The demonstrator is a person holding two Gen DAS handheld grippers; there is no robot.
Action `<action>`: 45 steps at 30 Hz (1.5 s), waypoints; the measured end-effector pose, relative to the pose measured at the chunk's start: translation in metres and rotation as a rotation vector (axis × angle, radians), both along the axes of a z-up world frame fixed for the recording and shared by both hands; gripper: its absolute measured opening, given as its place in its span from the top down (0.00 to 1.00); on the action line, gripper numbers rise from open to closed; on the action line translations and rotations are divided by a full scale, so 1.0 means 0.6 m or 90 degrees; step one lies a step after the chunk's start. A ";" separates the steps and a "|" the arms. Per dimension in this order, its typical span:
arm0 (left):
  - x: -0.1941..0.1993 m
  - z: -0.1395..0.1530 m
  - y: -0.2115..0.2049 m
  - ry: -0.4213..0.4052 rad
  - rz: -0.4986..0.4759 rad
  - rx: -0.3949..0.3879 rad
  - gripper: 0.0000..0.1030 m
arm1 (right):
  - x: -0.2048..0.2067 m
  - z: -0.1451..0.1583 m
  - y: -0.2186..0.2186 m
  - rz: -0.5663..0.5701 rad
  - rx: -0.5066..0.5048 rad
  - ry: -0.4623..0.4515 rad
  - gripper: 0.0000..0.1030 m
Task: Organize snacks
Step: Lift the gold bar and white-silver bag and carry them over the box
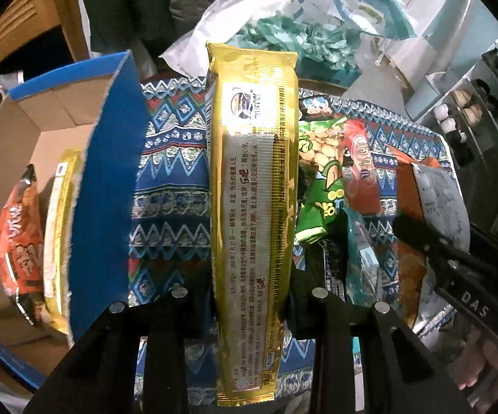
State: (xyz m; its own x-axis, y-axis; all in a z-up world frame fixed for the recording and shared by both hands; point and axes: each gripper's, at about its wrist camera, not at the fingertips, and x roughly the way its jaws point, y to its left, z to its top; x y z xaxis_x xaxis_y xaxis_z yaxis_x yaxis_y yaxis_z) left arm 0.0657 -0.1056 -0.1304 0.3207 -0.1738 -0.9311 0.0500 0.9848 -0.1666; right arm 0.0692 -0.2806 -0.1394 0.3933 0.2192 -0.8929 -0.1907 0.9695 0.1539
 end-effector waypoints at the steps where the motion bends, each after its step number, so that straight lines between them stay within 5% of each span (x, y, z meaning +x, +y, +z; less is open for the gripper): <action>1: -0.005 0.005 0.006 -0.005 0.000 -0.001 0.69 | -0.001 0.005 0.005 0.003 0.000 -0.003 0.64; 23: -0.058 0.104 0.097 -0.084 0.024 -0.007 0.69 | -0.009 0.099 0.116 0.063 0.035 -0.062 0.64; 45: -0.071 0.142 0.244 -0.129 0.109 -0.012 0.69 | 0.002 0.145 0.279 0.142 0.059 -0.081 0.64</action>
